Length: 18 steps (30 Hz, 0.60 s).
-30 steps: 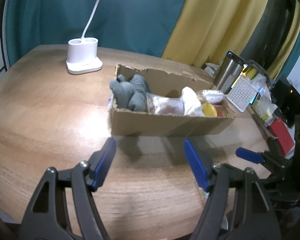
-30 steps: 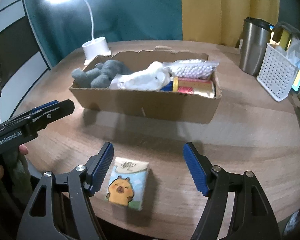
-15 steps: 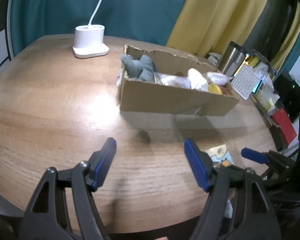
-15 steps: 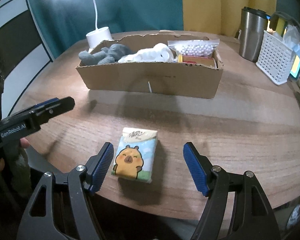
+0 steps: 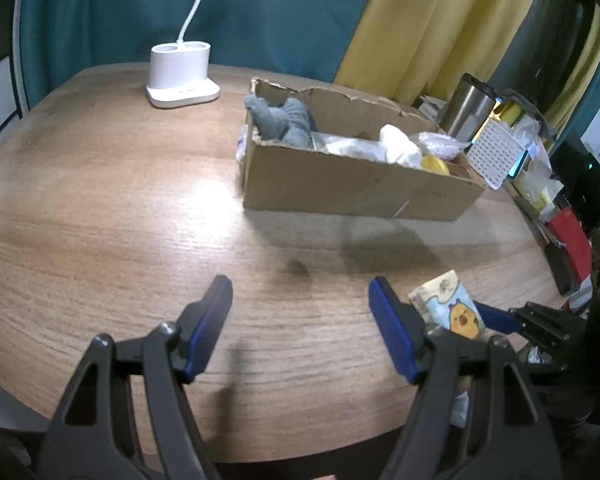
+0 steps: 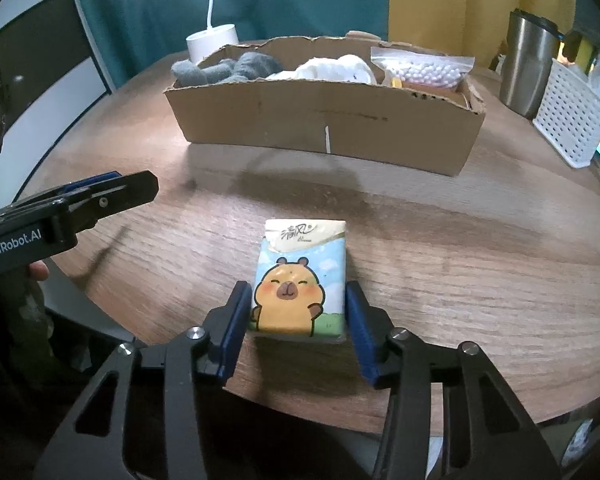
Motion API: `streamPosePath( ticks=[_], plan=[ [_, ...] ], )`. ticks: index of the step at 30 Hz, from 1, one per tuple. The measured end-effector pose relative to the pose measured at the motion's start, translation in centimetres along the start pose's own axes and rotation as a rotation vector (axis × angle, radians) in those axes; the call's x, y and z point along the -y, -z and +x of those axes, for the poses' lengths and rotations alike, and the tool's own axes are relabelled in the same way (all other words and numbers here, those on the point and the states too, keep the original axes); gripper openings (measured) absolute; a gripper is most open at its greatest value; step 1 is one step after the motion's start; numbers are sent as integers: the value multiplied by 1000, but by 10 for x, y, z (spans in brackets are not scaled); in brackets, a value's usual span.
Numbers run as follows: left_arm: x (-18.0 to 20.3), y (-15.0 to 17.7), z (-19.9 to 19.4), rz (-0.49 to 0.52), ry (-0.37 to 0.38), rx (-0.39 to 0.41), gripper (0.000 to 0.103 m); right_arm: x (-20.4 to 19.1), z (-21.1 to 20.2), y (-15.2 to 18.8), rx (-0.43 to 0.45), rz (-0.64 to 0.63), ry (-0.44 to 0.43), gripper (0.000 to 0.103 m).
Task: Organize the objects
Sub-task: 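Grasp the cartoon tissue pack on the table with the right gripper, then carry the tissue pack over the box with the right gripper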
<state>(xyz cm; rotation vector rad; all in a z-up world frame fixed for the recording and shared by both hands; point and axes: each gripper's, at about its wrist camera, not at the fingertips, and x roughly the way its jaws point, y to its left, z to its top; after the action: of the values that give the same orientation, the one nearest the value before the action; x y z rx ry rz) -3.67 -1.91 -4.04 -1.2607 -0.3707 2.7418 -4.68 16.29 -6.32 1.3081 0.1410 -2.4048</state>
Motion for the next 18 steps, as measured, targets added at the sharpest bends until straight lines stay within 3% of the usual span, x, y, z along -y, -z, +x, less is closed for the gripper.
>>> streamPosePath(
  ticks=[18],
  plan=[
    [0, -27, -4, 31, -29, 40, 72, 6, -20, -45, 89, -9, -10, 49]
  ],
)
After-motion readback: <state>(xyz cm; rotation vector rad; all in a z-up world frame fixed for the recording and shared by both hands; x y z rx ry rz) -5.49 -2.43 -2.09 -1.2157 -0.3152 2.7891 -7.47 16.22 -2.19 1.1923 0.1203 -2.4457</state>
